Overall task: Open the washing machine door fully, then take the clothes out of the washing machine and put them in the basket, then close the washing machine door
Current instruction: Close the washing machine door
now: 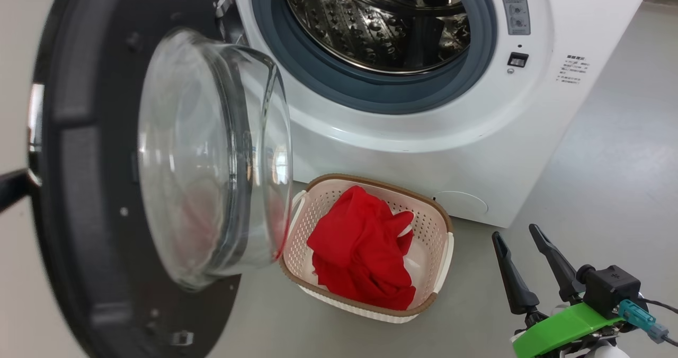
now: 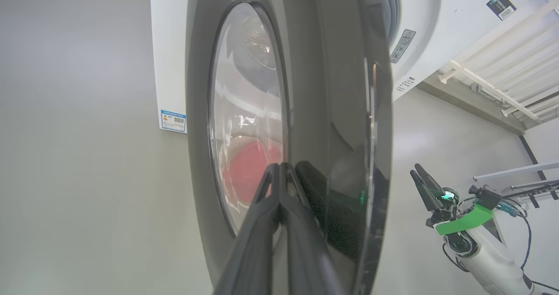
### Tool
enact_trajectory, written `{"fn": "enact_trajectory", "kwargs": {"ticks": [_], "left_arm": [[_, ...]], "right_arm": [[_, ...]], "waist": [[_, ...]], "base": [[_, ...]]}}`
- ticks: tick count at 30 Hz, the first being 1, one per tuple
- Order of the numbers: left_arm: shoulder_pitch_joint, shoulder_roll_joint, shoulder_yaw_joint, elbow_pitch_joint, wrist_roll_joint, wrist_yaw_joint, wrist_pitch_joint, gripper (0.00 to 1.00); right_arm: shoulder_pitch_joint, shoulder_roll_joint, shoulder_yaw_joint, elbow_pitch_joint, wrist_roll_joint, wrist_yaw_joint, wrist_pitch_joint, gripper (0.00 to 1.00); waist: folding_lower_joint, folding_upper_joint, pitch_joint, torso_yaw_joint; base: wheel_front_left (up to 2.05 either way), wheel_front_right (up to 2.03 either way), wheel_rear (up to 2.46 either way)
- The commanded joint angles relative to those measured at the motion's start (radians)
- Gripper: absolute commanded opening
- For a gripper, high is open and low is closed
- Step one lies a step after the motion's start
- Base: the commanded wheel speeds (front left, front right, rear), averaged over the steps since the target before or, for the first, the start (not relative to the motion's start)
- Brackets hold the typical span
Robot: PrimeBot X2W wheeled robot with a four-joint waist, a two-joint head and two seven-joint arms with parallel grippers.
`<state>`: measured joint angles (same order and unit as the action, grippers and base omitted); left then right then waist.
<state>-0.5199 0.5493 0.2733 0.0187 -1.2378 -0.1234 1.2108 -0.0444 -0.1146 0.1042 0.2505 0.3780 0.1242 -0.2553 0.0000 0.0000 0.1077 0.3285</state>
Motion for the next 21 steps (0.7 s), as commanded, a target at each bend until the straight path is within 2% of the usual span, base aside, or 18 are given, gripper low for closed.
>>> {"fn": "enact_trajectory", "kwargs": {"ticks": [1, 13, 21], "left_arm": [[-0.003, 0.037, 0.000, -0.066, -0.028, -0.007, -0.012, 0.00], [-0.013, 0.022, -0.122, -0.141, -0.065, -0.007, -0.116, 0.00], [-0.006, 0.051, -0.153, -0.102, -0.032, -0.007, -0.200, 0.00]], "right_arm": [[-0.016, 0.000, 0.012, -0.025, -0.002, 0.007, -0.006, 1.00], [-0.017, 0.003, 0.009, -0.027, -0.003, 0.007, -0.006, 1.00], [-0.014, 0.008, 0.007, -0.024, -0.004, 0.007, -0.006, 1.00]], "waist": [[0.0000, 0.0000, 0.001, -0.008], [0.0000, 0.0000, 0.004, -0.037], [0.0000, 0.0000, -0.001, -0.040]], "base": [[0.00, 0.00, 0.00], [0.00, 0.00, 0.00], [0.00, 0.00, 0.00]]}}
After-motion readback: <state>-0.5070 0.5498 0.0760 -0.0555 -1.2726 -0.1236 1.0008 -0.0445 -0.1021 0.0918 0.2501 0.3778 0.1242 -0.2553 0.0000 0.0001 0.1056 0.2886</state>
